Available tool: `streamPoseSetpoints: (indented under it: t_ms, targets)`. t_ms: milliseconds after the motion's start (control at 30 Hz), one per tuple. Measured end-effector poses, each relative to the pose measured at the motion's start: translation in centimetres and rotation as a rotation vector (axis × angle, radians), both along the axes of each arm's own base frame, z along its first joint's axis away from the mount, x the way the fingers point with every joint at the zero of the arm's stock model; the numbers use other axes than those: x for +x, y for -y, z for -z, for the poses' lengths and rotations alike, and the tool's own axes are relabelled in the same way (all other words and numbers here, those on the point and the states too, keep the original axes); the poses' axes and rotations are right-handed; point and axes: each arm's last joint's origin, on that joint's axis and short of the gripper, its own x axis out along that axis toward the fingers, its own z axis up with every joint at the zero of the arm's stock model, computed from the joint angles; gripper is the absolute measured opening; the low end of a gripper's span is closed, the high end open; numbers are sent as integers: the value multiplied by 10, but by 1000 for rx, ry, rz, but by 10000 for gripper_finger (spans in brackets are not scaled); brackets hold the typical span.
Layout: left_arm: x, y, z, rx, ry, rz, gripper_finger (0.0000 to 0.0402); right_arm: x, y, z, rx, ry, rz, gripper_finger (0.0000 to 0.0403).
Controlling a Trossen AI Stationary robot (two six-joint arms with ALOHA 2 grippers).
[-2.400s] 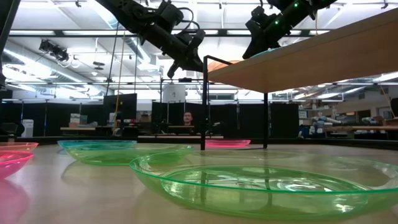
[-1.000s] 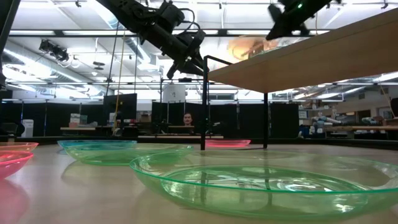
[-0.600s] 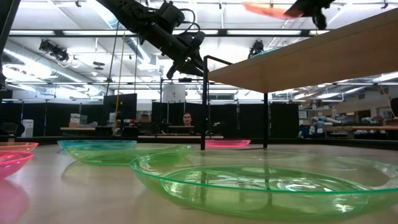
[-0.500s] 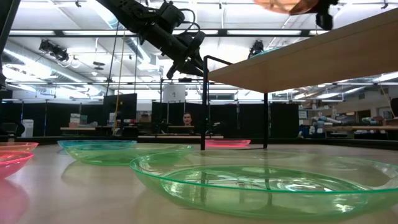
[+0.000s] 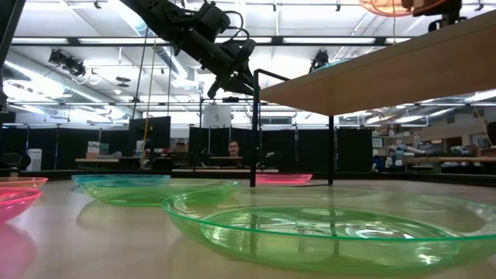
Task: Place and stack plates onto a shelf
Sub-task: Put the top orange plate on the shelf
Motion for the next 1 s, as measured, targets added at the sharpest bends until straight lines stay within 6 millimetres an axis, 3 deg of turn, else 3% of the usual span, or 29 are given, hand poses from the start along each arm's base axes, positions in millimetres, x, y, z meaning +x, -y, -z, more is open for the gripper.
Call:
streamPoseSetpoints:
  t_ms: [300,533,767,1000]
  targets:
    - [0,0,0,-1,-1,0,108,21,-23,5,41,-111,-66,6]
    - [0,0,0,-1,-1,0,108,42,-55,15,18,-234,-217,6]
    - [0,0,0,-1,-1,0,108,41,-74,19,-51,-278,-193,7]
    - [0,0,0,-1,-2,0,108,36,-81,31,-93,-448,-175,7]
